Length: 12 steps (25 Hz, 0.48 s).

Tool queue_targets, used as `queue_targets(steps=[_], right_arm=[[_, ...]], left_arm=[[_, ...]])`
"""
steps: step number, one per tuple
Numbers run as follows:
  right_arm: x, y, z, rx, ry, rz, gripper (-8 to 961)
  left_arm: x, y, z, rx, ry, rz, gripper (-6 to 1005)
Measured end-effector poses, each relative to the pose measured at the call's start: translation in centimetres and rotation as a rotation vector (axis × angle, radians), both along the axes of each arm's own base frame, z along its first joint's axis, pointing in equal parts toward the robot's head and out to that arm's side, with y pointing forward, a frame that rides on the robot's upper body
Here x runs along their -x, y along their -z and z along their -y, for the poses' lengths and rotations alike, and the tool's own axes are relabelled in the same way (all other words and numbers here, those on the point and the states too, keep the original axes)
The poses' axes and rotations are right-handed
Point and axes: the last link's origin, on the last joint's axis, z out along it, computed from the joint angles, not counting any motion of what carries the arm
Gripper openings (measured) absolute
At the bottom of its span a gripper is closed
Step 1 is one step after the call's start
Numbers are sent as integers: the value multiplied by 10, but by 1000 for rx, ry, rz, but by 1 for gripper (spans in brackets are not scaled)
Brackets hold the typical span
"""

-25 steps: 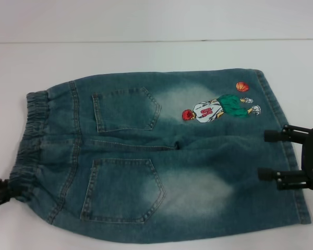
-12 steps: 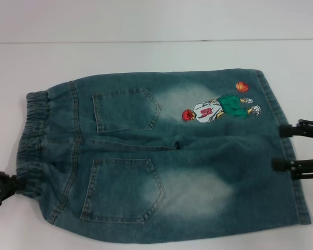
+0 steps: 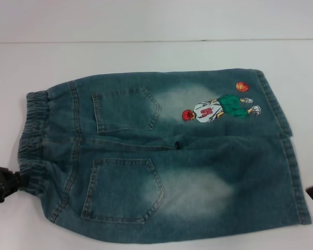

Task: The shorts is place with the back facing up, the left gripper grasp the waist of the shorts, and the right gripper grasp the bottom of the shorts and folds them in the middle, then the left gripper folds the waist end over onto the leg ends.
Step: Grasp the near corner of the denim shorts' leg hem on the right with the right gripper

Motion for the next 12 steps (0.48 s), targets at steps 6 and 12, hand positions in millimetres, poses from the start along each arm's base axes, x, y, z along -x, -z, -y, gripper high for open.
queue_targets(steps=[6,12], right_arm=[[2,16,-4,100,93,148,881],[-2,34,2,181,159,190,881]], left_arm=[[2,-2,0,-3,-2,-7,50],[4,-2,2,-7,1,-12,51]])
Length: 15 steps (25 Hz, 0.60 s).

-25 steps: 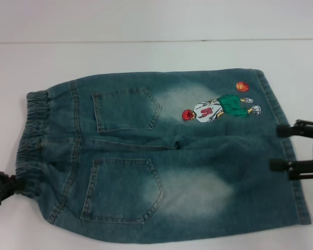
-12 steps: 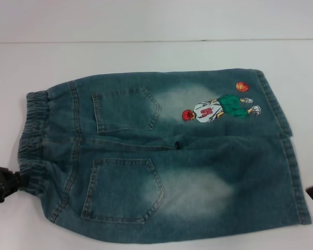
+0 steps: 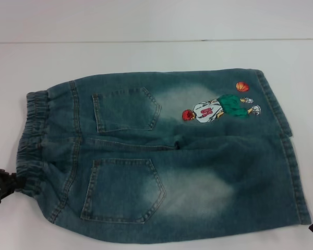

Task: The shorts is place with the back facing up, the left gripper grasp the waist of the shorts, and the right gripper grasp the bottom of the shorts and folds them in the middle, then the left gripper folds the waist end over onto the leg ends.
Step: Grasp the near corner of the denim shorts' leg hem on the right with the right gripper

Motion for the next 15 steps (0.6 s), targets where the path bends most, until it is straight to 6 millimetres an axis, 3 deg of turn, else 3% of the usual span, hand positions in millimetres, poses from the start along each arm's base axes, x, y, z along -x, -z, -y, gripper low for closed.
queue_targets(steps=[15], right_arm=[[-18,23,3,7,57,-38,882]], left_arm=[[1,-1,-1,-14,0,-5,51]])
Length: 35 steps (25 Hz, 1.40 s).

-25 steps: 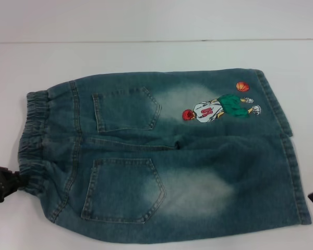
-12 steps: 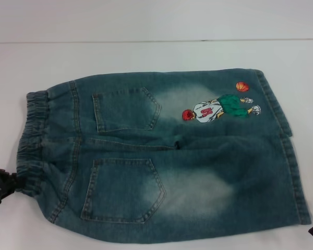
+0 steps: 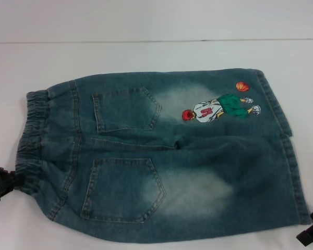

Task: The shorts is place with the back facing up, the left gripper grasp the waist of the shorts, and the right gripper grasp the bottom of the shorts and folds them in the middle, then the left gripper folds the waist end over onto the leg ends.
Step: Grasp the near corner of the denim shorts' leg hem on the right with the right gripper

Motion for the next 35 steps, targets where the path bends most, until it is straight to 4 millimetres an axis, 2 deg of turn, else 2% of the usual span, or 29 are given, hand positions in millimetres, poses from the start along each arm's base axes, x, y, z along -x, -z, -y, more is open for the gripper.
queue_targets(steps=[15,21,26,32,35], right_arm=[[9,-5,-7,-39,-54,-55,882],[8,2,-7,-42,-58,-98,881],[1,13,-4,-29,-32,-120,854],[-1,9,2,-19,-65,-134,822],[-1,7,3,-26,-67,-140,694]], left_arm=[[0,2,0,3,-2,-6,51],[1,2,-1,0,-2,-8,51],[1,2,-1,-4,-4,-9,50],[2,-3,-4,-14,-11,-13,50],[1,-3,-5,-16,-9,-12,50]])
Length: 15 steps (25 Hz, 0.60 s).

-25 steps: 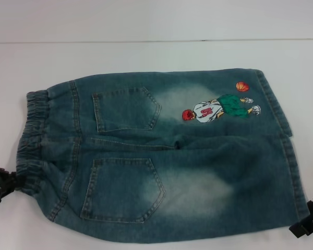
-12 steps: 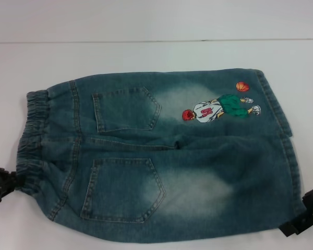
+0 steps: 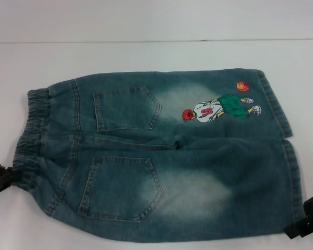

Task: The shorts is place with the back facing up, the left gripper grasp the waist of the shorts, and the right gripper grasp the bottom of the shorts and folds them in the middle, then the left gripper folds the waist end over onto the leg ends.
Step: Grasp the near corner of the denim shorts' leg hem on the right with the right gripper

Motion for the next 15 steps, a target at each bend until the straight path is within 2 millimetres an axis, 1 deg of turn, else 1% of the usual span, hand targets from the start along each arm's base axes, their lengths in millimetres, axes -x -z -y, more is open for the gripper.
queue_targets(steps=[2,10,15], right_arm=[[0,0,0,0,-1,0,609],[0,0,-2,-6,-13,8,394],[1,0,-3,-5,-21,11,202]], left_arm=[[0,0,-1,-1,1,-1,50],[-1,4,-2,2,-6,7,50],[0,6,-2,4,-15,16,50]])
